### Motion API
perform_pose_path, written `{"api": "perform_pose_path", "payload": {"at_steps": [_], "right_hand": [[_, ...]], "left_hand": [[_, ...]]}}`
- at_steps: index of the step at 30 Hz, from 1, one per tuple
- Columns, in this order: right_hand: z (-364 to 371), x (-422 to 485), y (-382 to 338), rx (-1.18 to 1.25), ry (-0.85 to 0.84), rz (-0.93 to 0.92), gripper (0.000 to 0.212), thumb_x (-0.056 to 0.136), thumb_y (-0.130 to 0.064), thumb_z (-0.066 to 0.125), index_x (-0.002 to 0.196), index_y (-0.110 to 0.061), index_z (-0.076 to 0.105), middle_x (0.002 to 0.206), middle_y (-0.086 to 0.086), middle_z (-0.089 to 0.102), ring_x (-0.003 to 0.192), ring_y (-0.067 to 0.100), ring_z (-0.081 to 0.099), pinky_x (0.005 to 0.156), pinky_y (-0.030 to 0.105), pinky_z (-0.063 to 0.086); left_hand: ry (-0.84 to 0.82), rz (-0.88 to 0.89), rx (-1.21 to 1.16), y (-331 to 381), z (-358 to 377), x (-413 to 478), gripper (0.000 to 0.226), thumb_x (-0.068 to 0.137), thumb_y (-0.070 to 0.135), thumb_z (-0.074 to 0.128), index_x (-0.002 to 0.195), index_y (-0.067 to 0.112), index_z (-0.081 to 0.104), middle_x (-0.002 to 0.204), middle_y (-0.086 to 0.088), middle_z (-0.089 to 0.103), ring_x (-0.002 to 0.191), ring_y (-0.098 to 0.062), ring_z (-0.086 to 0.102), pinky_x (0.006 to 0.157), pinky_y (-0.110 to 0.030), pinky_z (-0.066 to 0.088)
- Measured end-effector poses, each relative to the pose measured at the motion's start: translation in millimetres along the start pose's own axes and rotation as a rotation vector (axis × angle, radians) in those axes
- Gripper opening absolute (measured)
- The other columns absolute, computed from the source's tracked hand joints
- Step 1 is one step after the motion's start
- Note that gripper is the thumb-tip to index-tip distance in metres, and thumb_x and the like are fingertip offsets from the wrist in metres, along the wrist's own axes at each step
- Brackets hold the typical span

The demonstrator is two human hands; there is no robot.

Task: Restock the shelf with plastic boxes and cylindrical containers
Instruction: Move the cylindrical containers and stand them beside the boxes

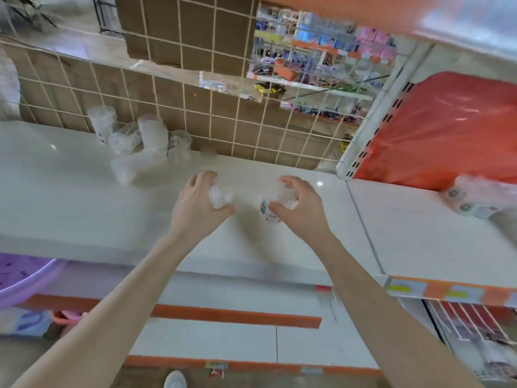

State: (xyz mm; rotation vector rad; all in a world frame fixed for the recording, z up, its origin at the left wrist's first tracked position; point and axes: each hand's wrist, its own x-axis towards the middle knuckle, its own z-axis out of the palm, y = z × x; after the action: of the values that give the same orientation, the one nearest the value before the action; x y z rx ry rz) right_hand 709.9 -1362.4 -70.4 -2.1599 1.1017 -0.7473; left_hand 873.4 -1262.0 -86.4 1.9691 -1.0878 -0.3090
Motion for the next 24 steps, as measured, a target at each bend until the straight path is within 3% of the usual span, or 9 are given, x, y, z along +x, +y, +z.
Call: {"api": "perform_pose_path", "payload": {"at_steps": [5, 11, 16, 24], "right_hand": [[-73, -52, 46, -0.035, 0.126, 0.028, 0.051, 0.075, -0.012, 0.071, 0.123, -0.012, 0.055, 0.123, 0.006, 0.052, 0.108, 0.019, 0.051, 0.086, 0.017, 0.034], [-147, -117, 105, -0.064, 0.220, 0.084, 0.050, 0.074, -0.011, 0.072, 0.121, -0.010, 0.056, 0.123, 0.010, 0.052, 0.107, 0.023, 0.052, 0.089, 0.030, 0.042], [-198, -164, 148, -0.069, 0.290, 0.182, 0.049, 0.075, -0.012, 0.071, 0.121, -0.011, 0.055, 0.121, 0.008, 0.051, 0.102, 0.016, 0.049, 0.074, 0.015, 0.031], [-236, -188, 185, -0.029, 0.367, 0.263, 0.052, 0.073, -0.012, 0.071, 0.123, -0.013, 0.054, 0.121, 0.005, 0.051, 0.110, 0.018, 0.048, 0.084, 0.026, 0.038]], "left_hand": [[-0.081, 0.068, -0.044, 62, 57, -48, 0.067, 0.072, 0.027, 0.071, 0.131, 0.021, 0.040, 0.128, 0.002, 0.043, 0.116, -0.023, 0.045, 0.083, -0.029, 0.035], [-0.159, 0.191, -0.040, 123, 114, -101, 0.069, 0.070, 0.026, 0.075, 0.131, 0.016, 0.043, 0.125, -0.003, 0.048, 0.116, -0.022, 0.046, 0.089, -0.026, 0.033], [-0.271, 0.279, -0.013, 170, 159, -133, 0.067, 0.072, 0.026, 0.074, 0.130, 0.014, 0.043, 0.124, -0.006, 0.049, 0.117, -0.023, 0.046, 0.094, -0.029, 0.035], [-0.361, 0.353, -0.020, 217, 212, -143, 0.069, 0.067, 0.034, 0.070, 0.129, 0.019, 0.045, 0.123, 0.000, 0.051, 0.115, -0.018, 0.047, 0.087, -0.023, 0.033]]}}
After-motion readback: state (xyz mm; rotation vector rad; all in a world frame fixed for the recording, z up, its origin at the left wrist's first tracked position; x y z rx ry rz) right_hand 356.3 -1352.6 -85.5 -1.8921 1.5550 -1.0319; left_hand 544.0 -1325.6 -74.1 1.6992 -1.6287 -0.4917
